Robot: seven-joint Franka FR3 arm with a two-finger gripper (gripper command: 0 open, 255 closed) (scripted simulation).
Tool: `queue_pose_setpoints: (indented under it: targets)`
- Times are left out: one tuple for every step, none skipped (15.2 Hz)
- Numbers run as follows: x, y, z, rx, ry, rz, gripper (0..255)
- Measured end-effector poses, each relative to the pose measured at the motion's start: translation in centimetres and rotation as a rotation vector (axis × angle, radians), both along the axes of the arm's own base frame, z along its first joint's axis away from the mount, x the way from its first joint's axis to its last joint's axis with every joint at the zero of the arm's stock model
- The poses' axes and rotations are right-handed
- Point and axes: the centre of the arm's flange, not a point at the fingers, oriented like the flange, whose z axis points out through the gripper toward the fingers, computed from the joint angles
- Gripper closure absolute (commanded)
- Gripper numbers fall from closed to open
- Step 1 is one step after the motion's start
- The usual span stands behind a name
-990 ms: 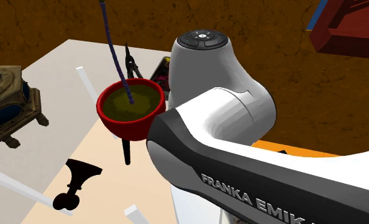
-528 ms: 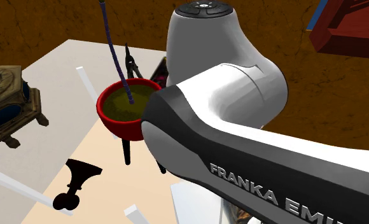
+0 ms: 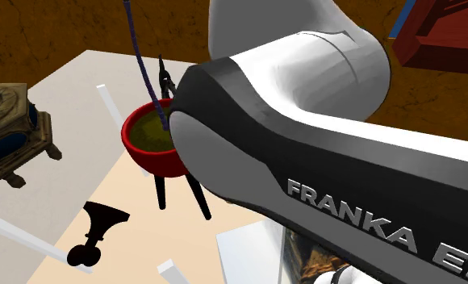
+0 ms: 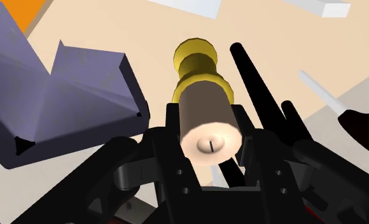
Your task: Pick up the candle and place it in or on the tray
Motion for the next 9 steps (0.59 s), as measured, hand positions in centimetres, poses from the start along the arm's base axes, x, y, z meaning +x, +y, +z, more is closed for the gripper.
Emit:
queue_pose_setpoints:
  targets:
    - [0.1, -0.1, 0.5, 0.0, 0.0, 0.0, 255]
    - [0.1, 0.0, 1.0, 0.0, 0.0, 0.0, 255]
    - [0.1, 0.0, 1.4, 0.0, 0.0, 0.0, 255]
    - [0.1, 0.1, 2.1, 0.0, 0.0, 0.0, 255]
    - [0.1, 0.1, 2.6, 0.0, 0.0, 0.0, 255]
    - [0.0, 0.0, 3.1, 0.0, 0.0, 0.0, 255]
    - [0.0, 0.0, 3.5, 0.0, 0.0, 0.0, 255]
    - [0.2, -0.5, 3.8, 0.0, 0.0, 0.0, 255]
    - [0.9, -1.3, 4.1, 0.001, 0.0, -0.001, 255]
